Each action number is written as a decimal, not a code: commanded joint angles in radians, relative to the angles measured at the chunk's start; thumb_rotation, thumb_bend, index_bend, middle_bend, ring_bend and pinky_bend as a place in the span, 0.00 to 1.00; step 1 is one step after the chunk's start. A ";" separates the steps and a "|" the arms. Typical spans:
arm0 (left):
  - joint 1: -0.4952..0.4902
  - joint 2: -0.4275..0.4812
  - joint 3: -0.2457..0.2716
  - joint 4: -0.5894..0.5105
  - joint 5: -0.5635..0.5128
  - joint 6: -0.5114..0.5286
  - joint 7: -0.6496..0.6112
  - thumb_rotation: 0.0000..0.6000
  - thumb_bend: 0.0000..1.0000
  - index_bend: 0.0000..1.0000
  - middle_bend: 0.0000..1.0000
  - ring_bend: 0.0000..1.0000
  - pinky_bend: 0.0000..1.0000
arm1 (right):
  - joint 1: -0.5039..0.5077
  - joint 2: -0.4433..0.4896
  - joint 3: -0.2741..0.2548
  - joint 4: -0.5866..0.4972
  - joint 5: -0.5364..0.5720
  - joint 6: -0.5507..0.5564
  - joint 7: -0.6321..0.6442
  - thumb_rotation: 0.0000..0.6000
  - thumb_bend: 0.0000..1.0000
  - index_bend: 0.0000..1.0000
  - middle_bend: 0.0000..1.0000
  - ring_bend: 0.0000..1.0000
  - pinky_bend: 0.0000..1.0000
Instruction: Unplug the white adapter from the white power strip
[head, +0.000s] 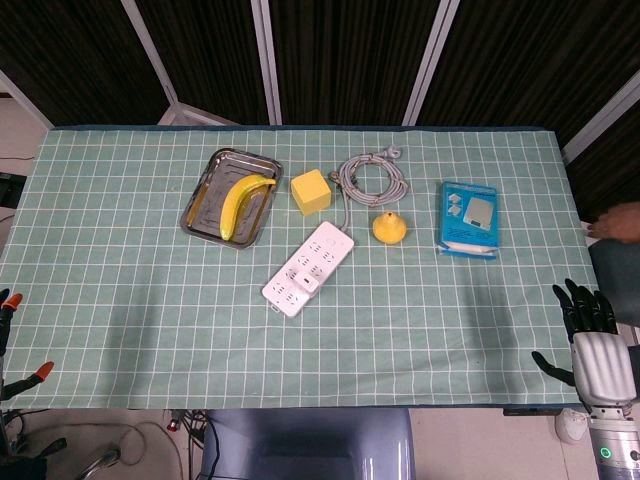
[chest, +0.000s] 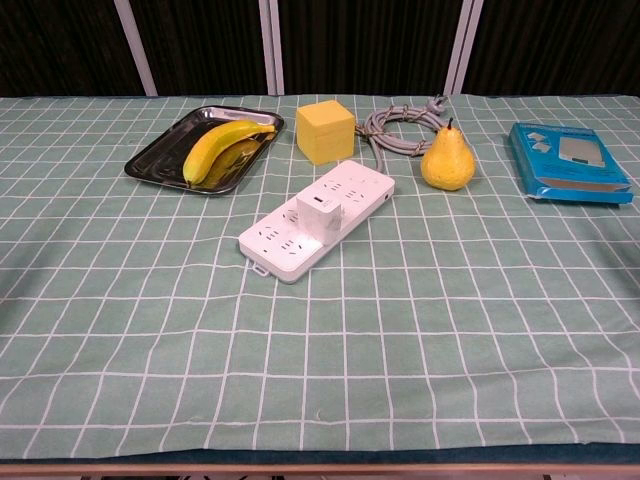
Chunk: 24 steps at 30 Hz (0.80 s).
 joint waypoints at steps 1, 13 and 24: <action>0.001 0.001 0.001 -0.001 0.004 0.004 0.000 1.00 0.08 0.00 0.00 0.00 0.00 | 0.000 0.001 -0.001 0.000 0.000 -0.001 0.000 1.00 0.22 0.00 0.00 0.00 0.00; -0.016 -0.011 0.013 0.003 0.041 -0.010 0.037 1.00 0.09 0.00 0.00 0.00 0.01 | 0.005 -0.001 -0.014 -0.004 -0.012 -0.018 -0.019 1.00 0.22 0.00 0.00 0.00 0.00; -0.141 -0.038 0.027 -0.094 0.134 -0.171 0.203 1.00 0.38 0.04 0.01 0.00 0.10 | 0.042 0.016 0.009 -0.052 0.025 -0.085 -0.046 1.00 0.22 0.00 0.00 0.00 0.00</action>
